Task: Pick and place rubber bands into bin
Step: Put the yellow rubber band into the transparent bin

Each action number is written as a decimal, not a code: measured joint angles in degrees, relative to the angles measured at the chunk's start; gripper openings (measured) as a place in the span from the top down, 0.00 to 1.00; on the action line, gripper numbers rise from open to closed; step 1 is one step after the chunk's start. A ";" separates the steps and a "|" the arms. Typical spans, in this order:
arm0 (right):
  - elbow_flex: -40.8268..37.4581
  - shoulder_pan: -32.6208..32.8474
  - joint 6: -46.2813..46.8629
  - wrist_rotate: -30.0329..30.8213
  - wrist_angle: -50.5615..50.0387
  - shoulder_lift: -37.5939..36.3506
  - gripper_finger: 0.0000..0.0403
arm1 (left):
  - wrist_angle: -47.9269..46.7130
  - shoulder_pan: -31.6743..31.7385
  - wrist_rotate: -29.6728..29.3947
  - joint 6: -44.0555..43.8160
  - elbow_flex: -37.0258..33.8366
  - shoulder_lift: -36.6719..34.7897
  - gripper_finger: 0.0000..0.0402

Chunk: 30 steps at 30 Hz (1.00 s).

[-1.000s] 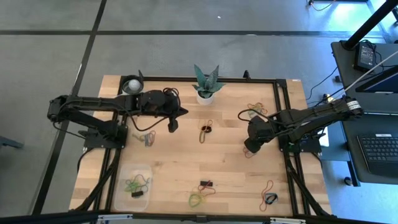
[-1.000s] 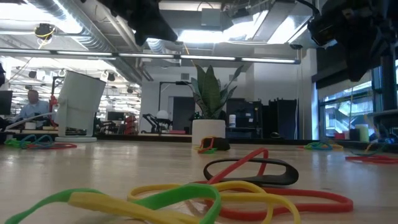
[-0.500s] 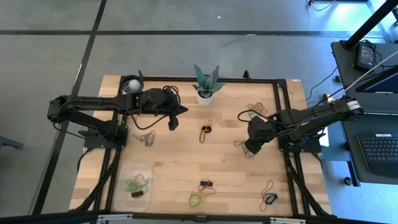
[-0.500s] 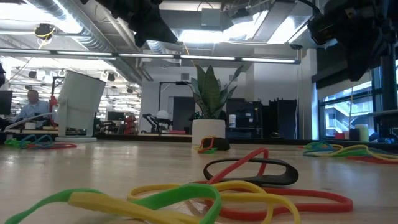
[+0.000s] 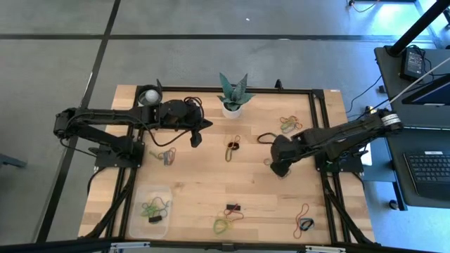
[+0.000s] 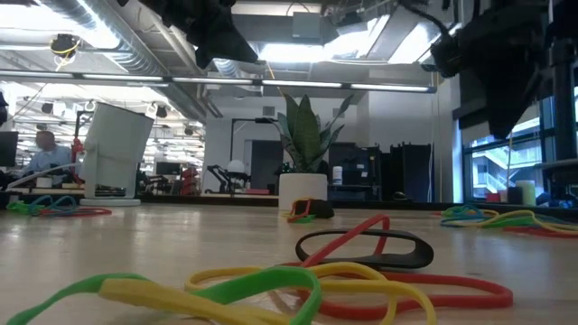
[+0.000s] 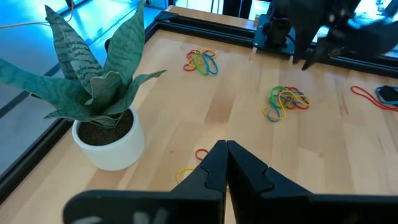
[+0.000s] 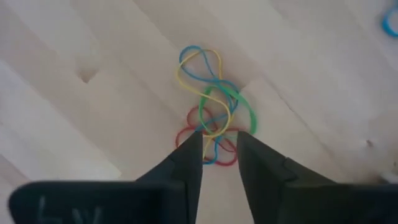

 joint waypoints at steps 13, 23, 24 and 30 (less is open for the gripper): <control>0.00 -0.02 -5.87 -5.31 1.76 14.21 0.73 | -0.02 0.00 0.00 -1.35 0.00 0.00 0.99; 0.00 -0.04 -8.42 -5.04 2.24 19.02 0.74 | -0.02 -0.02 0.11 -2.24 0.00 0.02 0.99; 0.00 -0.04 -8.45 -4.30 2.26 19.21 0.74 | -0.02 -0.02 0.12 -2.71 0.00 0.02 0.99; 0.00 -0.54 -8.37 -3.10 2.48 20.12 0.77 | -0.02 -0.02 0.15 -3.03 0.00 0.02 0.99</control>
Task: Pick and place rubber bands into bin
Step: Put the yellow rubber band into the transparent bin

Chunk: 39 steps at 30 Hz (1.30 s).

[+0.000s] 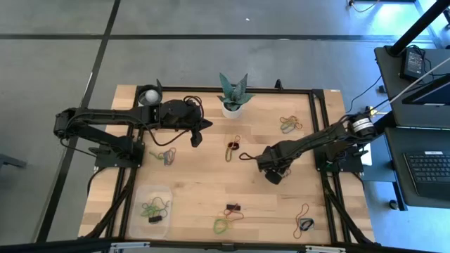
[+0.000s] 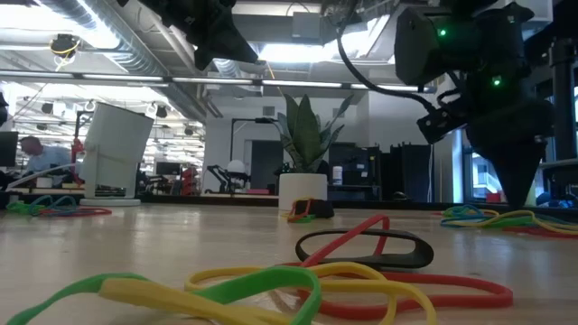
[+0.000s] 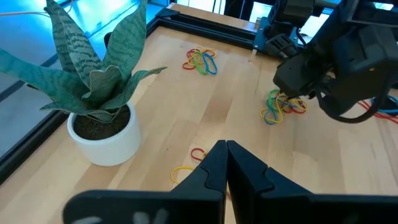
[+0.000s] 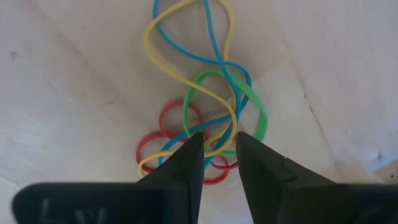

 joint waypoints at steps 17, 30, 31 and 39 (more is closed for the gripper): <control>-1.60 -1.21 1.49 -2.59 1.06 0.02 0.99 | -0.01 0.00 0.09 0.02 0.00 0.01 0.99; 1.64 0.58 10.00 1.53 -3.24 -11.26 0.99 | -0.02 0.00 0.08 0.08 0.00 0.01 0.99; 1.26 0.56 11.18 1.49 -3.01 -11.66 0.97 | -0.02 0.00 0.07 0.08 0.00 0.01 0.99; -4.15 0.54 10.78 1.31 8.36 -11.82 0.83 | -0.02 0.00 0.09 0.04 0.00 0.01 0.99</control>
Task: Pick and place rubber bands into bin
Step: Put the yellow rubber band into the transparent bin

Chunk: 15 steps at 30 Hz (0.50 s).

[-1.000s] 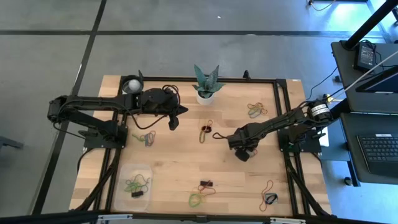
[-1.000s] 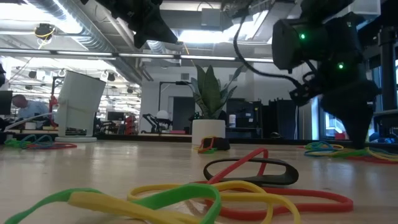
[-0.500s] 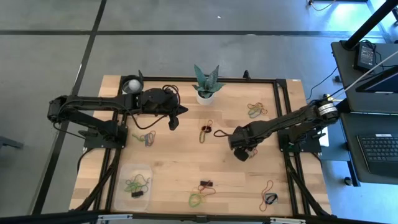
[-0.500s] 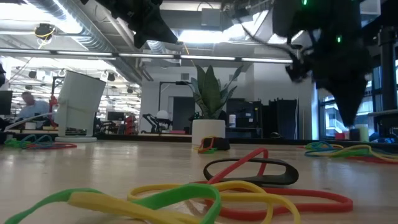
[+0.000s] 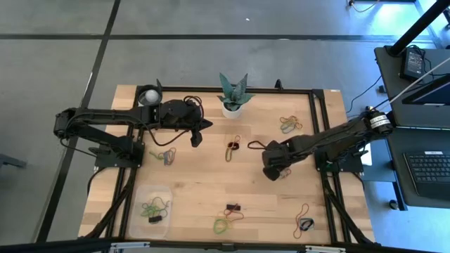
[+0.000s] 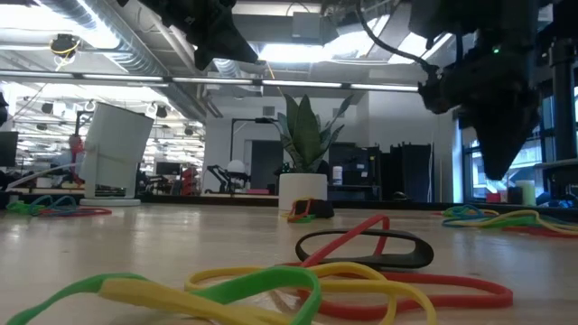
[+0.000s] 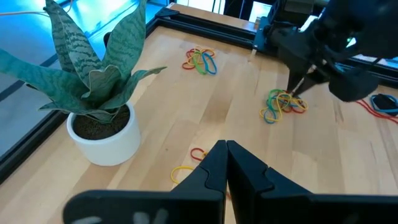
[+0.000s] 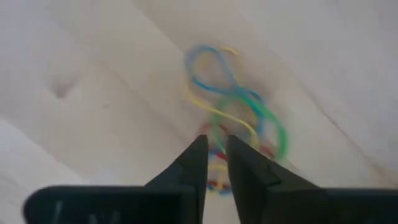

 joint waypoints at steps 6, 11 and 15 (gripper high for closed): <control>-3.15 0.00 -13.85 0.00 6.19 0.00 0.78 | 0.00 0.00 0.00 -0.02 0.00 0.00 0.99; -4.03 0.00 -24.15 0.01 6.38 0.00 0.78 | 0.00 0.00 0.02 -1.46 0.00 0.00 0.99; -5.71 0.00 -29.16 0.02 6.36 0.00 0.78 | 0.00 -0.27 0.00 -1.55 0.00 0.00 0.99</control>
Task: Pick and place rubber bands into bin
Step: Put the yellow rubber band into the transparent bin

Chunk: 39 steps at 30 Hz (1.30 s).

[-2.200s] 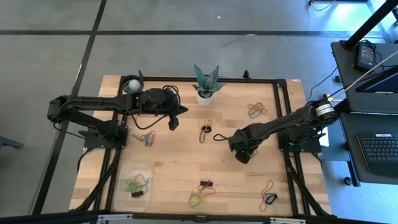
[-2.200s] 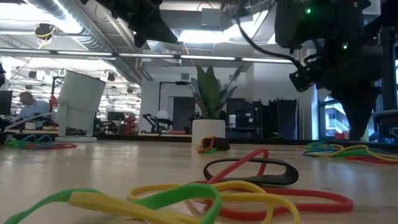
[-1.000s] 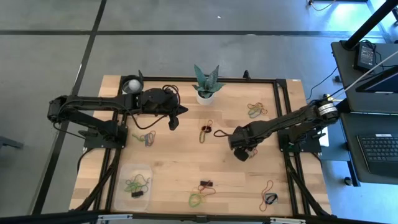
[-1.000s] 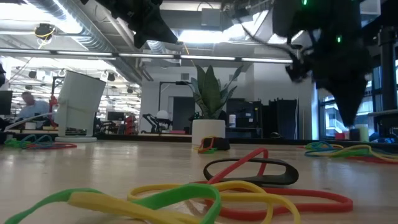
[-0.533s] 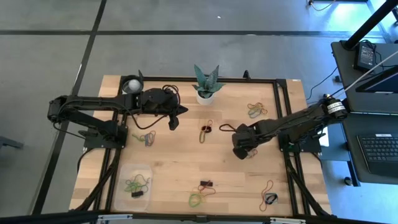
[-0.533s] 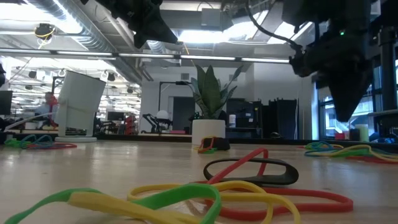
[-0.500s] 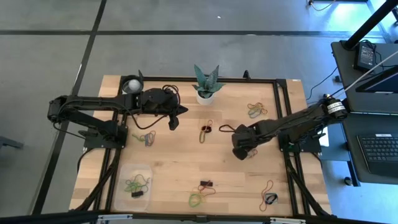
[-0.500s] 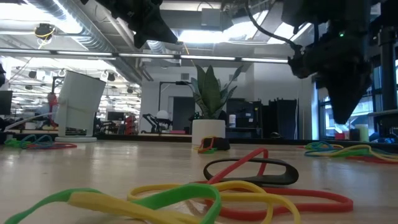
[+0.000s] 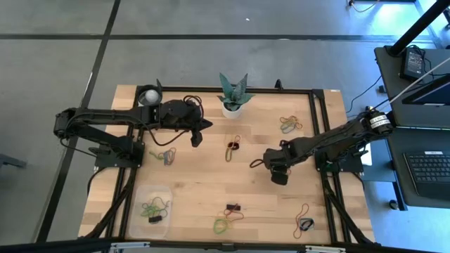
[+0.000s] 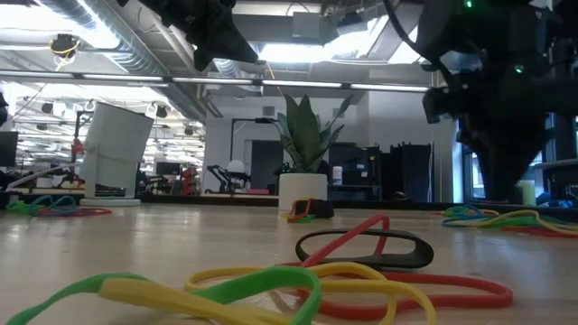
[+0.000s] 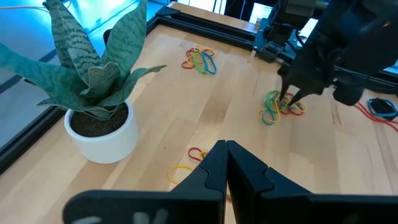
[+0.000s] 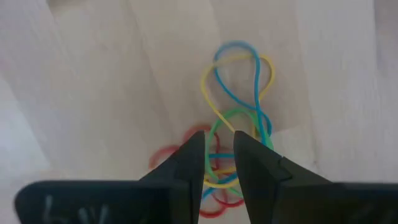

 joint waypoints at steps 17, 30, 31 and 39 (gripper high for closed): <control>-6.78 0.00 1.72 0.20 1.72 0.02 0.80 | 0.00 -0.05 0.00 -1.31 0.00 0.00 0.99; -2.68 0.13 10.99 -2.00 -0.41 -2.58 0.99 | -0.01 -0.05 0.35 -1.33 0.00 0.00 0.99; -1.78 0.29 11.24 -2.05 -0.75 -3.16 0.99 | 0.00 -0.05 0.35 -1.33 0.00 0.00 0.99; 5.14 2.75 13.78 -1.90 -5.34 -7.87 0.99 | -0.02 -0.05 0.39 -1.33 0.00 0.00 0.99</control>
